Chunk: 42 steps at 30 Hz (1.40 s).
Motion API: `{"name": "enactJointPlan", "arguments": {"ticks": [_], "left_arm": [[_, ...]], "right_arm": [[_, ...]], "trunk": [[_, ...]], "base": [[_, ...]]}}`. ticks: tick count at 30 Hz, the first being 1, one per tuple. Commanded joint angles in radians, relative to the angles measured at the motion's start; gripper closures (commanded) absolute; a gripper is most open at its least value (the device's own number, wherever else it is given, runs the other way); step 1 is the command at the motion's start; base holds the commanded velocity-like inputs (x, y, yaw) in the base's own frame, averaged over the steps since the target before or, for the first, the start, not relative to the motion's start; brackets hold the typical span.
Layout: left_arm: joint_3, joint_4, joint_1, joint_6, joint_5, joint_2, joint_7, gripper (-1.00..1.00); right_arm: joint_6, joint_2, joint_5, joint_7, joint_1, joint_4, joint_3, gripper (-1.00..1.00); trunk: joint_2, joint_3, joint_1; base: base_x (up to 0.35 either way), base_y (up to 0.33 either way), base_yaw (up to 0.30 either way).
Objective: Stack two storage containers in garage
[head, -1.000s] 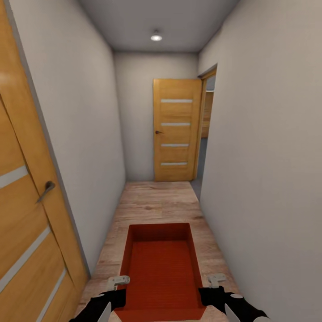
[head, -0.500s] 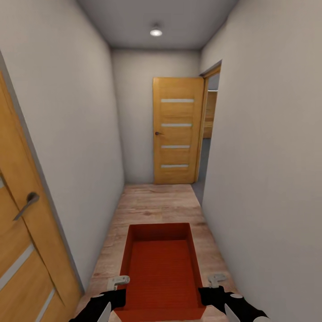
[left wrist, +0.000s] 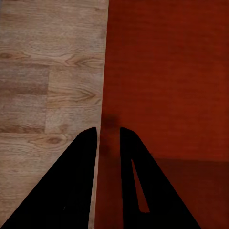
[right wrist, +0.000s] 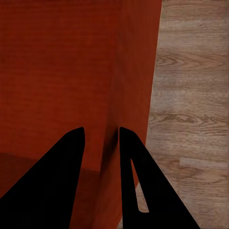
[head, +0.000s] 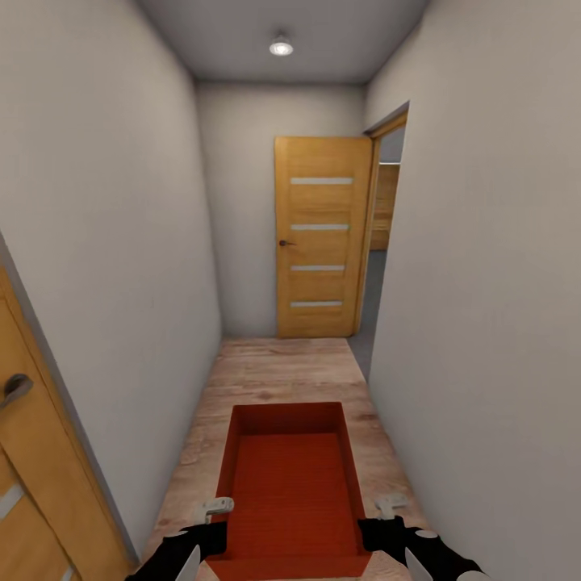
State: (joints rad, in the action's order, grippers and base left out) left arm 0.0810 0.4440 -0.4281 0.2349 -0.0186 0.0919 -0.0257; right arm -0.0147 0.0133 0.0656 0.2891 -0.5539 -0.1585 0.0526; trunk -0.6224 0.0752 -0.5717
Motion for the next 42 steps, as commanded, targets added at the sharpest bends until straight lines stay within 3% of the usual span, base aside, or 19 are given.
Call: {"name": "enactJointPlan", "arguments": {"ticks": [1,42], "left_arm": [[-0.004,-0.001,0.0,0.007,0.023,-0.027,-0.034,1.0],[-0.006,-0.001,0.0,0.007,0.023,-0.029,-0.034,1.0]], "right_arm": [[-0.001,0.005,0.002,0.002,-0.001,-0.012,-0.003,1.0],[-0.003,0.003,0.011,-0.002,-0.001,0.037,-0.004,1.0]], "trunk": [[-0.002,0.002,-0.001],[-0.002,0.002,-0.001]], "base": [[0.329,0.0,0.0],[0.329,0.006,0.0]]}}
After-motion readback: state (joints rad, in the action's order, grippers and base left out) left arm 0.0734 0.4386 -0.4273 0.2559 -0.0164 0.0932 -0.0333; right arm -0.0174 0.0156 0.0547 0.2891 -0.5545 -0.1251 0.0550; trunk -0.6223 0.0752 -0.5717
